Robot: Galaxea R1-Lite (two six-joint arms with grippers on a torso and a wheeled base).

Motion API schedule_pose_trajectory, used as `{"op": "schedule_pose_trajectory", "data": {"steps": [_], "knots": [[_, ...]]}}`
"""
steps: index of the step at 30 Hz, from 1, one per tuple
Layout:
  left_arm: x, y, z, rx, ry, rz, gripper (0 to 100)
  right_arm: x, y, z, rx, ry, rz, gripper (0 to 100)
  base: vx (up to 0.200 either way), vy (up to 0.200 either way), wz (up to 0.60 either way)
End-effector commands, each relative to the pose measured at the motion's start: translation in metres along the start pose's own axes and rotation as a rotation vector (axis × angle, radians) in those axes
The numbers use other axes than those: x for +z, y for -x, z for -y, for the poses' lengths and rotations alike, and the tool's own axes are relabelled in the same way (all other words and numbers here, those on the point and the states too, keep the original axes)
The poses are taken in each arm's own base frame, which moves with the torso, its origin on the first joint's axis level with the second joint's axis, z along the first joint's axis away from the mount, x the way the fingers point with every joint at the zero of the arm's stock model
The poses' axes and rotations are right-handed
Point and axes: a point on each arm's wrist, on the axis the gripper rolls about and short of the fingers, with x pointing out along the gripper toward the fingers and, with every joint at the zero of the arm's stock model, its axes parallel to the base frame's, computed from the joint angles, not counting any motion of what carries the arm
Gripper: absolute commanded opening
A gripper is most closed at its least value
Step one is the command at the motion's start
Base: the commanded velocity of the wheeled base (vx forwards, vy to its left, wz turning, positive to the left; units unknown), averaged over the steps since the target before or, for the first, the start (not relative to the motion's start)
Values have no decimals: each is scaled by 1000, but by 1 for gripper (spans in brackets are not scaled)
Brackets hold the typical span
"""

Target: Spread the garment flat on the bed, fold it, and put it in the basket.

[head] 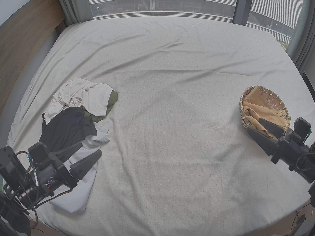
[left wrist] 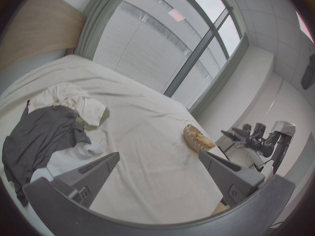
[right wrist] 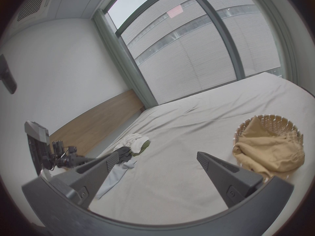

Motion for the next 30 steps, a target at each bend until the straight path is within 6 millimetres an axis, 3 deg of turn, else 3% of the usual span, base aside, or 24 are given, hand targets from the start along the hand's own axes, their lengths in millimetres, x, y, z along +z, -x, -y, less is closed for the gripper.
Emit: {"op": "schedule_pose_trajectory", "data": {"steps": [1, 10, 11, 15, 17, 22, 30], "knots": [[18, 36, 19, -41, -30, 98, 100, -5, 40, -15, 33, 16, 17, 100, 0, 0, 0], [12, 80, 30, -11, -19, 47, 100, -5, 81, -23, 6, 33, 64, 100, 0, 0, 0], [7, 94, 33, -5, -15, 38, 100, -6, 93, -25, -10, 34, 69, 100, 0, 0, 0], [5, 116, 39, 4, -19, 63, 100, -6, 114, -30, -40, 46, 99, 100, 0, 0, 0], [5, 118, 40, 4, -20, 64, 100, -7, 116, -30, -44, 47, 101, 100, 0, 0, 0], [-7, 146, 44, 1, -23, 71, 100, -21, 150, -39, -78, 60, 128, 100, 0, 0, 0], [-22, 167, 46, 6, -19, 62, 100, -48, 186, -51, -174, 78, 146, 100, 0, 0, 0]]}}
